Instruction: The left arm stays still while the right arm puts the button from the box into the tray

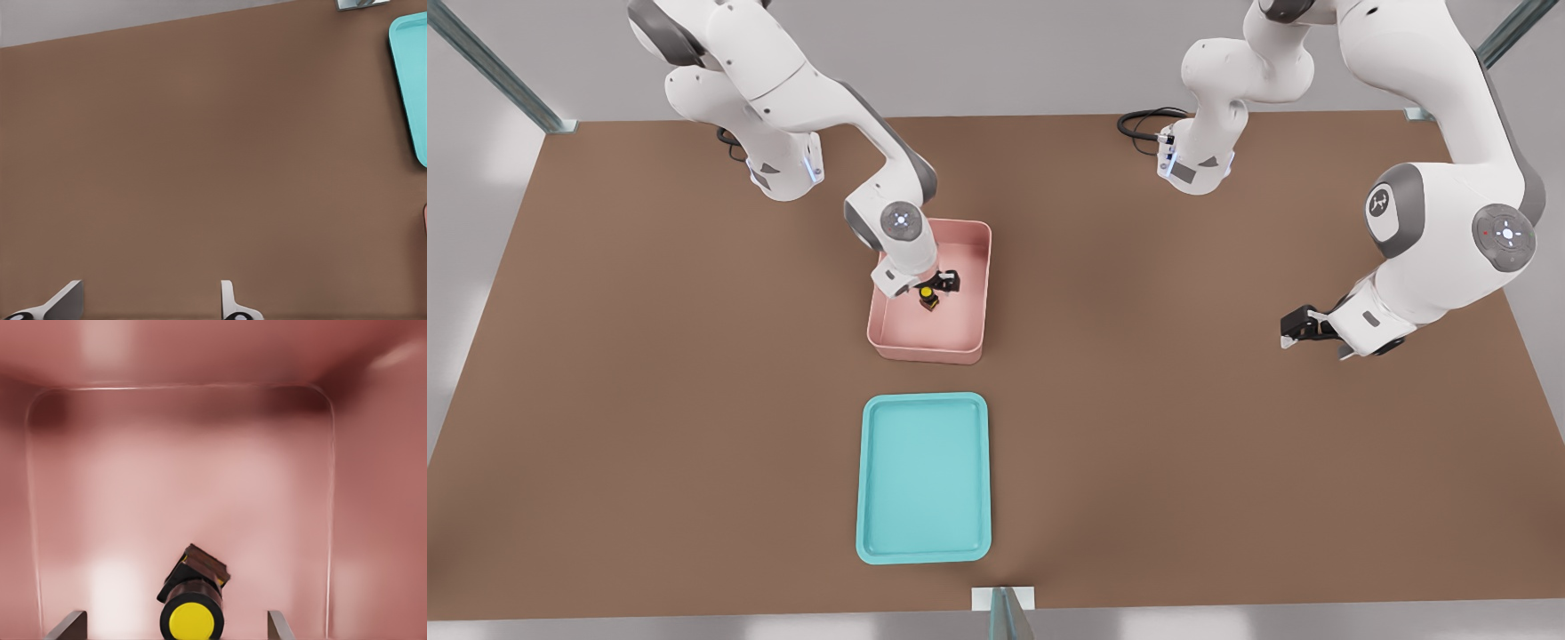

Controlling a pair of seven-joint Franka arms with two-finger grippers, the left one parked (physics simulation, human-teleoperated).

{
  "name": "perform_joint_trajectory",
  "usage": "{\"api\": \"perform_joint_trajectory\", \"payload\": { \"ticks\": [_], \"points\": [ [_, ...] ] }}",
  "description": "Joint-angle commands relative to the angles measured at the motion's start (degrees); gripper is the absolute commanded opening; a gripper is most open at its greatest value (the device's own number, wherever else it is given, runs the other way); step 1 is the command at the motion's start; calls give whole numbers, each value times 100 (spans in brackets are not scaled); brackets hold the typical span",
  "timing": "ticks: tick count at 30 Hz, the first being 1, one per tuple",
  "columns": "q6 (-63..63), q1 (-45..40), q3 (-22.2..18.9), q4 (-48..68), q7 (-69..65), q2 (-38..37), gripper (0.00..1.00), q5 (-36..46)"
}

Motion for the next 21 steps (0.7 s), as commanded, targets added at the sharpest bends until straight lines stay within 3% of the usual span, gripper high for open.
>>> {"api": "perform_joint_trajectory", "payload": {
  "ticks": [1, 21],
  "points": [
    [22, -1, -2, -4, -496, 64, 100, 5],
    [57, -89, -20, 48, -751, 293, 85, 14]
  ]
}}
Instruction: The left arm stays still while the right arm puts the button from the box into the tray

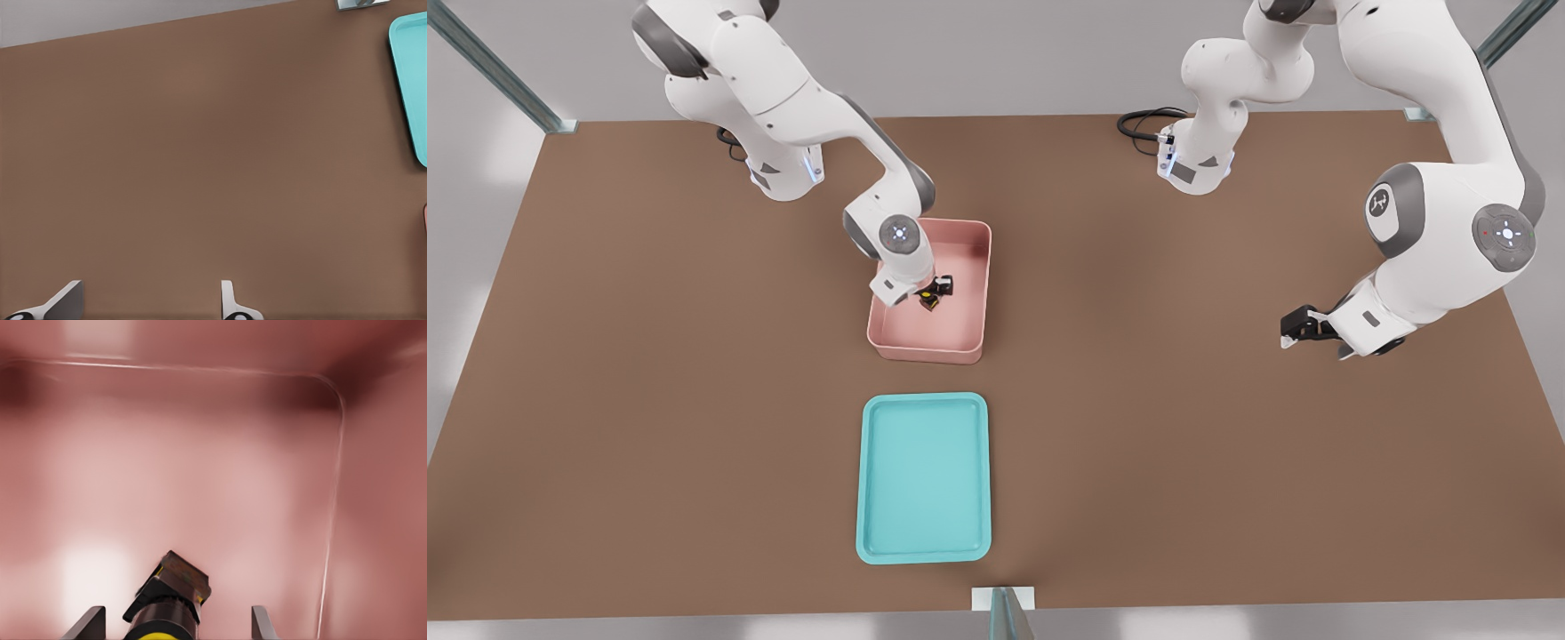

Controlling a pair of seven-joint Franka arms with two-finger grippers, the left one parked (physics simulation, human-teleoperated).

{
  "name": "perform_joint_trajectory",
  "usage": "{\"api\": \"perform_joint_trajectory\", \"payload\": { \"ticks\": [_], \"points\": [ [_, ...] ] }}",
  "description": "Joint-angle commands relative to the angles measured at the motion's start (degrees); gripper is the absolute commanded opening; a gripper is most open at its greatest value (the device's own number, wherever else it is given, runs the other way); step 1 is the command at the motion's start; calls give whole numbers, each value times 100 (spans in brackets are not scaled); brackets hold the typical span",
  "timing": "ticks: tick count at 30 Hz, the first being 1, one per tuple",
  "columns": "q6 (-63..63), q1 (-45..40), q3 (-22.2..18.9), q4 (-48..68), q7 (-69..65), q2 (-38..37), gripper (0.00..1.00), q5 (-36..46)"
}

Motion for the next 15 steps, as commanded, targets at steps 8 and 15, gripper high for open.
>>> {"api": "perform_joint_trajectory", "payload": {
  "ticks": [8, 15],
  "points": [
    [8, 18, -8, 84, -214, 38, 73, 12],
    [0, 44, 18, 75, -214, 29, 65, 109]
  ]
}}
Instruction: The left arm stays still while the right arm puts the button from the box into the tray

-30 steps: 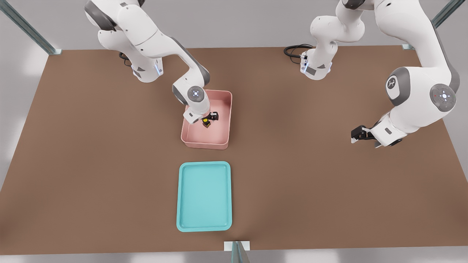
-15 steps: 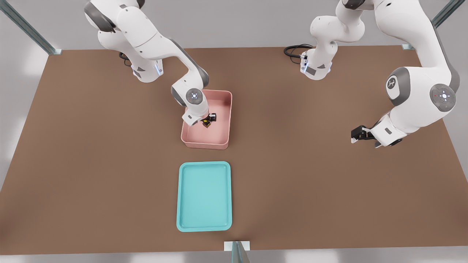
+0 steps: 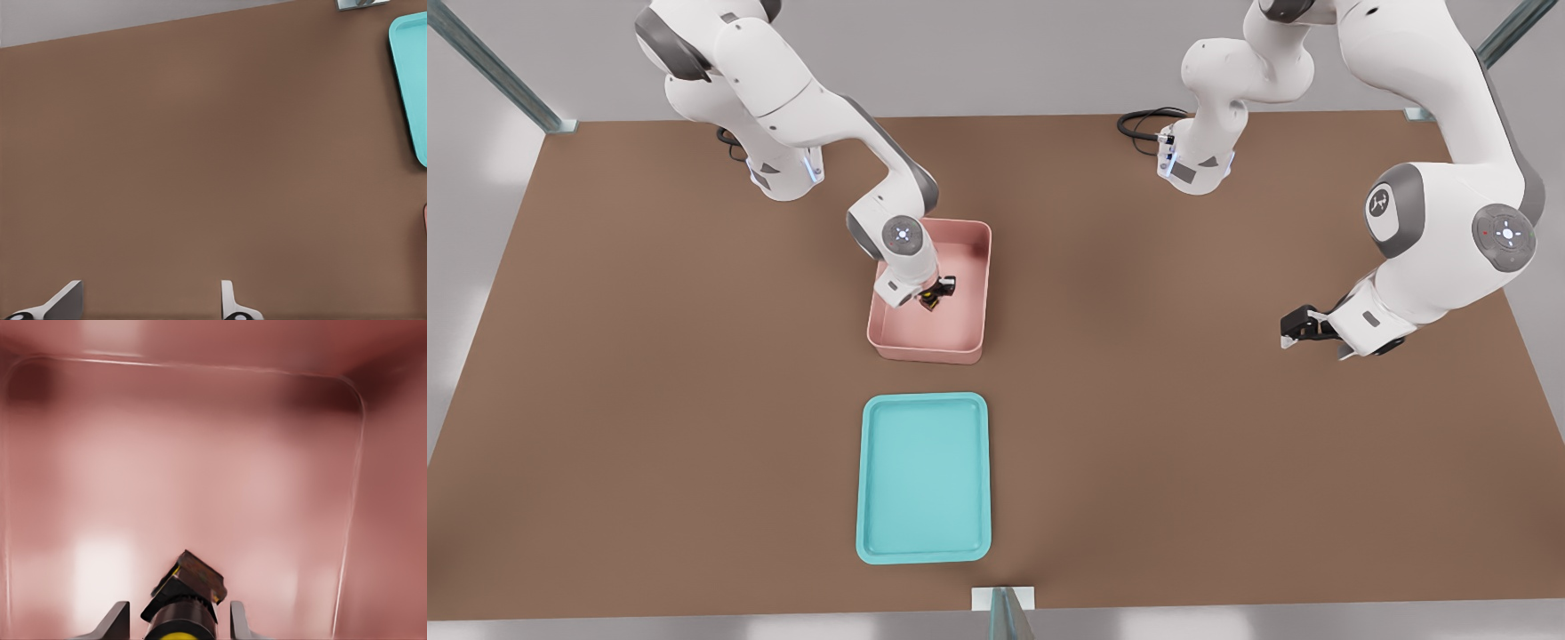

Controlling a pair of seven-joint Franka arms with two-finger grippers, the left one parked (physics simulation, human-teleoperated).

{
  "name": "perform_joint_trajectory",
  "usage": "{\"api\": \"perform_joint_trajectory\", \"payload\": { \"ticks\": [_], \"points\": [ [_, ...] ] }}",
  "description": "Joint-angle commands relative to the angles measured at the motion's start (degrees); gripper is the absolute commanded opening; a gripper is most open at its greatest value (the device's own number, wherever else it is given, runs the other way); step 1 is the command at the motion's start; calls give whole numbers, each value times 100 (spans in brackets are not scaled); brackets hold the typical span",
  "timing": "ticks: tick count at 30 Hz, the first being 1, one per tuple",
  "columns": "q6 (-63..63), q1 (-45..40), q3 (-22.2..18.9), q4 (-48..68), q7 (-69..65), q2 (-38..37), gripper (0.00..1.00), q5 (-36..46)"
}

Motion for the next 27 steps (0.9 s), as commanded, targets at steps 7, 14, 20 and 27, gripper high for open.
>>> {"api": "perform_joint_trajectory", "payload": {
  "ticks": [7, 14, 20, 27],
  "points": [
    [-51, -25, 2, -9, -156, -88, 48, 25],
    [-491, -25, 64, 193, -147, -360, 45, 25],
    [-1545, -34, 99, 1080, -208, -580, 45, 139],
    [-2766, -307, 72, 2916, -885, -45, 43, 139]
  ]
}}
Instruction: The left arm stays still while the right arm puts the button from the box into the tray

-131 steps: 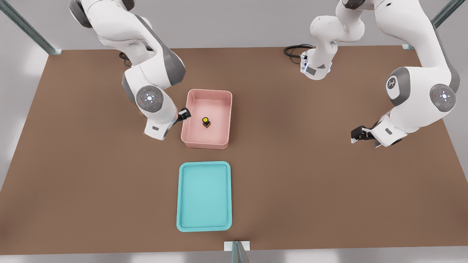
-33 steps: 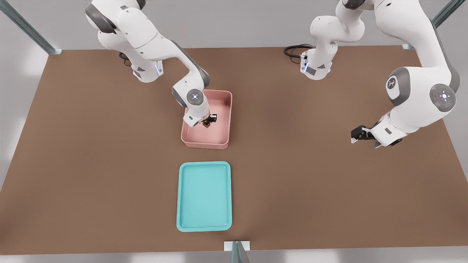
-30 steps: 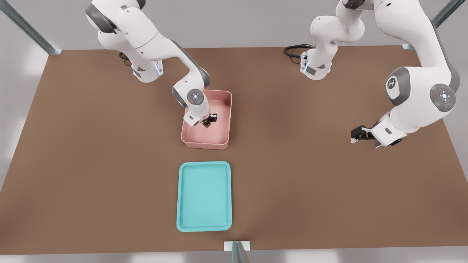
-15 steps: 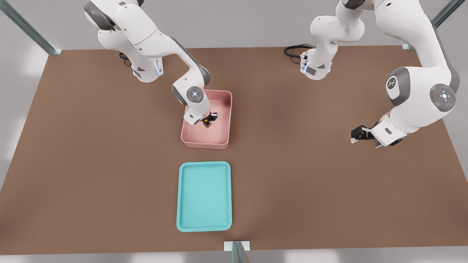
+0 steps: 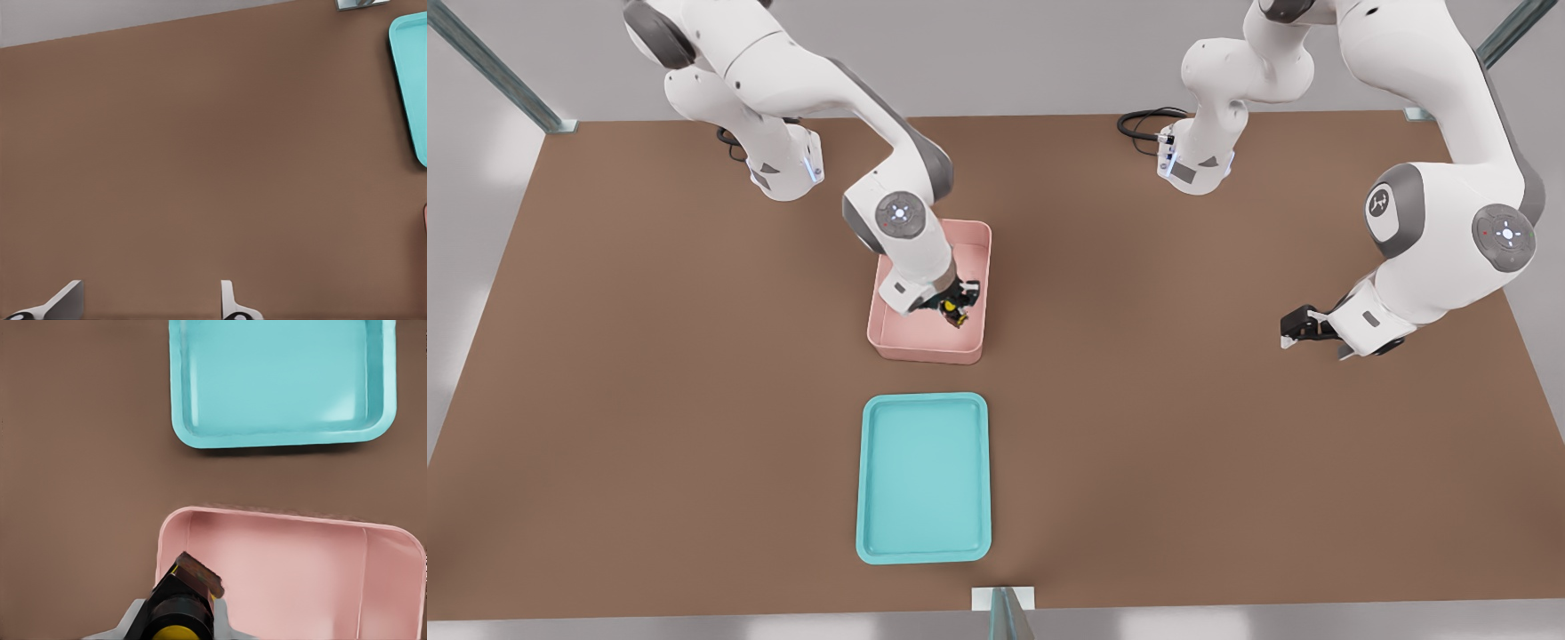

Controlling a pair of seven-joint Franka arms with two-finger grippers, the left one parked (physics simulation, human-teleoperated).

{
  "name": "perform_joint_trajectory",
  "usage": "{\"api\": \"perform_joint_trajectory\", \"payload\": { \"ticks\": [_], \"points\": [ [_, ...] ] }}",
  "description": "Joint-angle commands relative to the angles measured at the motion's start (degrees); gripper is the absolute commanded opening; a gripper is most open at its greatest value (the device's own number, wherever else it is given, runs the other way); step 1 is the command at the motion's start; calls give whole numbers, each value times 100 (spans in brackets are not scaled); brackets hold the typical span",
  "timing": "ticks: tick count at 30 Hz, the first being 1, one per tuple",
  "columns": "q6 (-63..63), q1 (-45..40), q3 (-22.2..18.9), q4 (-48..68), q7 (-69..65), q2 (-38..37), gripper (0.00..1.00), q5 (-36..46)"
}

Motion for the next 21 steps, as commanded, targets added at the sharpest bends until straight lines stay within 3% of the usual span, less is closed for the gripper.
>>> {"api": "perform_joint_trajectory", "payload": {
  "ticks": [1, 6, 13, 21],
  "points": [
    [-1071, -71, -1, 497, -575, 200, 42, -28],
    [-1520, -273, -10, 1631, -1058, 912, 42, -98],
    [-1889, -264, -353, 3337, -1928, 2038, 42, -379],
    [-1424, -238, -722, 4365, -2772, 3277, 42, -608]
  ]
}}
